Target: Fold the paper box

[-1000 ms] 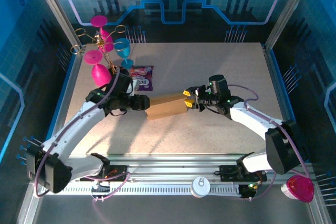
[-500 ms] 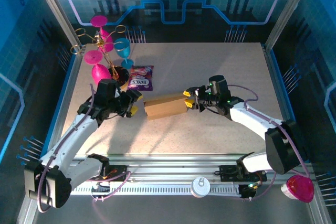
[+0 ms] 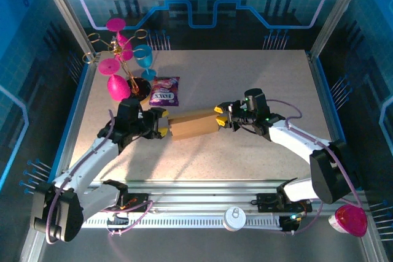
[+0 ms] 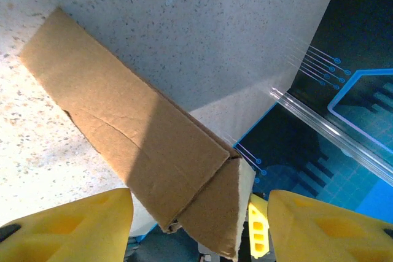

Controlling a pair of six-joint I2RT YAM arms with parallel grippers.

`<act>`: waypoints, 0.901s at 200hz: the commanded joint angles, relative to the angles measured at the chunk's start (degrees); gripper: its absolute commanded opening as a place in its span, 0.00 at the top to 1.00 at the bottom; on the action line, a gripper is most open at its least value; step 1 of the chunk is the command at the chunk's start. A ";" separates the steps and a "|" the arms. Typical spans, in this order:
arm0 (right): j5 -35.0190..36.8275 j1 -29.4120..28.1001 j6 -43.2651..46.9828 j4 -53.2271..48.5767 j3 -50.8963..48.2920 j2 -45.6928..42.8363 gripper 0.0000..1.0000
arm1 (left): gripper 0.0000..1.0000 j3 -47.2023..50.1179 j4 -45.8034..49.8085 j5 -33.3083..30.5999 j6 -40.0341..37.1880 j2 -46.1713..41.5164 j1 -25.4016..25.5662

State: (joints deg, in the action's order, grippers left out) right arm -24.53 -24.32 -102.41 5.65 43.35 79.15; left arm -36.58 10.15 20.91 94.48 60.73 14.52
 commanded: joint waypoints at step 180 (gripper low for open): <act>-0.99 1.97 4.38 -4.96 -2.64 0.40 0.81 | 0.85 5.79 -4.31 -0.44 3.68 -0.43 2.26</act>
State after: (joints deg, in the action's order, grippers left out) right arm -25.76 -23.44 -99.83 5.19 42.61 79.15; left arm -32.71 3.51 20.88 98.21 60.53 16.47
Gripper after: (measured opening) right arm 0.207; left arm 0.159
